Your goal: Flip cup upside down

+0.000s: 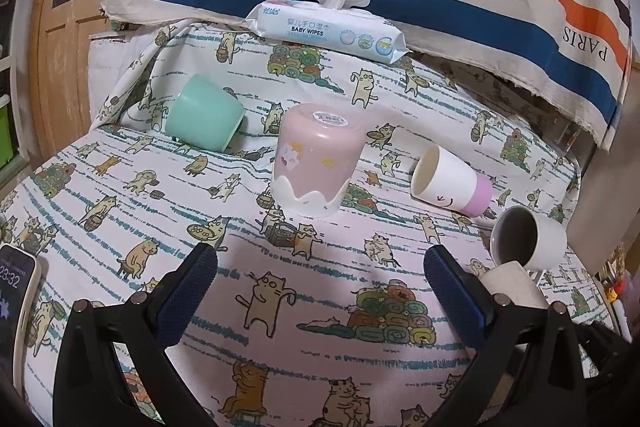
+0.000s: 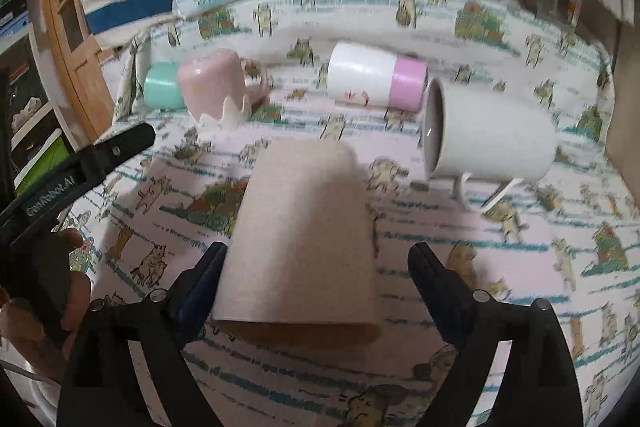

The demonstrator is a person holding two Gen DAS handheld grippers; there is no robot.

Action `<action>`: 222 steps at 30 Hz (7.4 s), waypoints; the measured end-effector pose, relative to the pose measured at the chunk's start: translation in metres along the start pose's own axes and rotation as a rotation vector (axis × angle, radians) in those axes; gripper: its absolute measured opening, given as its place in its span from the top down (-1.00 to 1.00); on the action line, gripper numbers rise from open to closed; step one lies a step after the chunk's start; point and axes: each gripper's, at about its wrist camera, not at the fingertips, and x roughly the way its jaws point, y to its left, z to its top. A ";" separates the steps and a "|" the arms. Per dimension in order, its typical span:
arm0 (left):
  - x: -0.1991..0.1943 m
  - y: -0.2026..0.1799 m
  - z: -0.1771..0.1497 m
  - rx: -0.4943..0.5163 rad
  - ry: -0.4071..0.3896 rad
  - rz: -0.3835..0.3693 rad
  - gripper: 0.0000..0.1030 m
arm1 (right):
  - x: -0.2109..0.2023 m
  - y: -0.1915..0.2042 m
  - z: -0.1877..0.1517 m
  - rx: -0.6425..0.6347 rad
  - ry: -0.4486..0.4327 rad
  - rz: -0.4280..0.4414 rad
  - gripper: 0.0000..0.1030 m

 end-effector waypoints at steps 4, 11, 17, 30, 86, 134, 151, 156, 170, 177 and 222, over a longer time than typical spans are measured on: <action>-0.001 -0.002 0.000 0.010 -0.007 0.000 -0.99 | -0.018 -0.009 0.002 -0.010 -0.088 -0.004 -0.78; -0.009 -0.006 -0.001 0.030 -0.047 0.002 -0.99 | -0.054 -0.044 0.006 0.005 -0.326 -0.096 -0.99; -0.021 -0.022 -0.004 0.115 -0.115 0.005 -0.99 | -0.072 -0.075 0.007 0.017 -0.443 -0.232 -0.99; -0.029 -0.066 -0.016 0.258 -0.094 0.012 -0.99 | -0.073 -0.098 -0.002 0.057 -0.508 -0.251 -0.99; 0.006 -0.169 0.011 0.372 0.009 0.048 0.17 | -0.067 -0.116 -0.002 0.140 -0.453 -0.301 -0.99; -0.079 -0.092 0.001 0.356 -0.381 -0.062 -0.99 | -0.068 -0.107 -0.003 0.099 -0.459 -0.305 -0.99; -0.058 -0.050 -0.014 0.301 -0.344 -0.037 -0.99 | -0.068 -0.103 -0.003 0.073 -0.461 -0.315 -0.99; -0.053 -0.047 -0.013 0.291 -0.317 -0.046 -0.99 | -0.067 -0.103 -0.003 0.068 -0.460 -0.312 -0.99; -0.029 -0.049 -0.010 0.291 -0.169 -0.063 -0.99 | -0.063 -0.103 -0.001 0.070 -0.442 -0.309 -0.99; -0.033 -0.048 -0.012 0.292 -0.192 -0.057 -0.99 | -0.065 -0.102 -0.003 0.069 -0.460 -0.321 -0.99; -0.039 -0.048 -0.011 0.294 -0.214 -0.038 -0.99 | -0.063 -0.103 -0.002 0.067 -0.439 -0.306 -0.99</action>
